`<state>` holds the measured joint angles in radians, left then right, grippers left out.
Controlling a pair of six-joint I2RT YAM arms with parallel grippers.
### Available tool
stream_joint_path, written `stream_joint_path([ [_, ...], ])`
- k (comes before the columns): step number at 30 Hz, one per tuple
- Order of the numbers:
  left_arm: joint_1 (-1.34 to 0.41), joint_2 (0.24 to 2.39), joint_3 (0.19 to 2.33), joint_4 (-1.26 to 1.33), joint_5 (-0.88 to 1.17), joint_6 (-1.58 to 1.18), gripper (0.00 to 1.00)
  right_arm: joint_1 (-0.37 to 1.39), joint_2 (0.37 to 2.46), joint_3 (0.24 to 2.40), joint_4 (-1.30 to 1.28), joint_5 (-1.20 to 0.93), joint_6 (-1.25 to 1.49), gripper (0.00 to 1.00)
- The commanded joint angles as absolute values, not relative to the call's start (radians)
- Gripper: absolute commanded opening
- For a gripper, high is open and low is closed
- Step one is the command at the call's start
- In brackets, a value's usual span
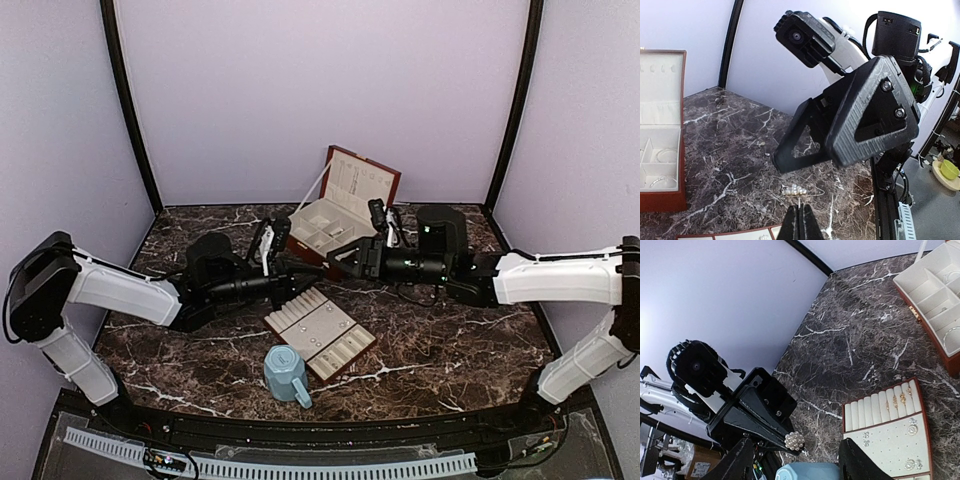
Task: Organize the mixed jewelry
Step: Pass from the right arm to the left, then pass from the left arm to the right
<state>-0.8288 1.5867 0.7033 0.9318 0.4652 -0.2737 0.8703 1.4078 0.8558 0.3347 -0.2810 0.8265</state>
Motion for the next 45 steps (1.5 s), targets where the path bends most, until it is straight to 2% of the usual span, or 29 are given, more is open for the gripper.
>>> stream_joint_path([
  [1,-0.848,1.537,0.692,0.957,0.412,-0.194,0.00,0.868,1.438,0.913,0.362,-0.383,0.857,0.56],
  [22,-0.869,1.525,0.695,0.922,0.398,-0.171,0.00,0.873,1.486,0.948,0.355,-0.418,0.832,0.33],
  [45,-0.873,1.535,0.704,0.912,0.390,-0.173,0.00,0.882,1.491,0.971,0.285,-0.387,0.780,0.20],
])
